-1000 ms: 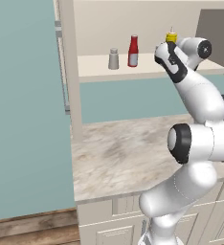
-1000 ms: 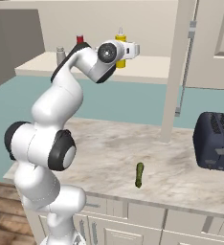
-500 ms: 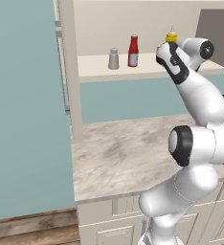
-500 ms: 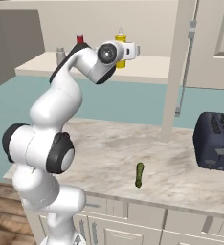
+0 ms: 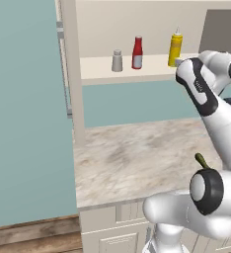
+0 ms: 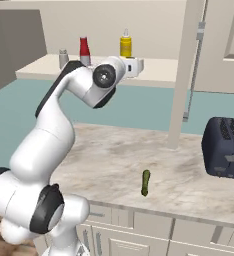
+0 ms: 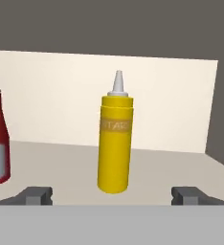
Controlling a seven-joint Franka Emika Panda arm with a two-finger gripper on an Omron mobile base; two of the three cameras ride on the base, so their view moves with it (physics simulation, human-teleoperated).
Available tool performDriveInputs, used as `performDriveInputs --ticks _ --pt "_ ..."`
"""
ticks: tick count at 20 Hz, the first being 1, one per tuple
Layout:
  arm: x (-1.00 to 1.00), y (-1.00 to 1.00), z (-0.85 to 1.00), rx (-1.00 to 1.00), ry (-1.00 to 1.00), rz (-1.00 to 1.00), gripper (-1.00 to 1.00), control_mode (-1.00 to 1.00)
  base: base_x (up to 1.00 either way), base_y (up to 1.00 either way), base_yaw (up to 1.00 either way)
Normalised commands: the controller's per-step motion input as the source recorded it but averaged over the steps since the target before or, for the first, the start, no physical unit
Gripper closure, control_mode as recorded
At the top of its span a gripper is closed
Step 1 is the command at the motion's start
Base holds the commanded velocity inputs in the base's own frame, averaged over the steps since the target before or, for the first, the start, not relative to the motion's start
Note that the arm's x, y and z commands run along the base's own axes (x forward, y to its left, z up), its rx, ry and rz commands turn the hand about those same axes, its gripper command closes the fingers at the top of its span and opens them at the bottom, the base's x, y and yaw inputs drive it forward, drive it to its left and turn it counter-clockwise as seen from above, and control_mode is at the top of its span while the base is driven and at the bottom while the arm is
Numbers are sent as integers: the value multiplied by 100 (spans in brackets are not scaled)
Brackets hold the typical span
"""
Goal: There are various items on the counter. Only move the condiments/shakers into the cabinet.
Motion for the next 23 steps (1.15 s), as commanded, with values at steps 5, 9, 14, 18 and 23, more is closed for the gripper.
performDriveInputs --ticks 5,9,14,18,23 --pt "-100 -1 -29 1 -13 -1 -100 -100 0 0 0" --pt "-100 -7 -4 5 -10 -5 -100 -100 0 0 0" --pt "-79 -3 0 2 -6 -3 -100 -100 0 0 0" --pt "-32 -5 0 0 -2 -4 -100 -100 0 0 0" --pt "0 0 0 0 0 0 -100 -100 0 0 0"
